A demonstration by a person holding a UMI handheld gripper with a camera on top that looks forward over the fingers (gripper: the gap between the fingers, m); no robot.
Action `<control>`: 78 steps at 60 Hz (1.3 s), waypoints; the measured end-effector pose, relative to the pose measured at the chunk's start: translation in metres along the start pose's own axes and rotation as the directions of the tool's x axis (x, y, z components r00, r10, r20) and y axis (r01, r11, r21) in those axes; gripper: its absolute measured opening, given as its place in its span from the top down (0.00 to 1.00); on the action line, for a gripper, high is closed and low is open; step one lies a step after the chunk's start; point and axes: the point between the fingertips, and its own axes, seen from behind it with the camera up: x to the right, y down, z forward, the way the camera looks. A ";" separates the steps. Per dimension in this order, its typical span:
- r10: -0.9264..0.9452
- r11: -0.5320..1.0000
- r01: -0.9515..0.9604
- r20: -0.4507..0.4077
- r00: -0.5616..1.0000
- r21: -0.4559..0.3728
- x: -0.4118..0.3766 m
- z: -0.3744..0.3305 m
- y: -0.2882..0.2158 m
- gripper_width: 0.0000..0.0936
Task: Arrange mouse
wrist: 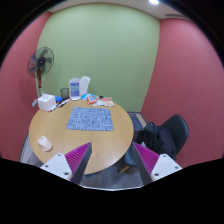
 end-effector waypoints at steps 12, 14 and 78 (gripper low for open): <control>-0.011 0.998 0.014 0.054 0.998 -0.062 -0.039 0.007 0.054 0.12; -0.018 0.997 0.023 0.069 0.997 -0.073 -0.050 0.007 0.066 0.11; -0.089 0.990 0.114 0.275 0.957 -0.077 -0.363 0.200 0.065 0.20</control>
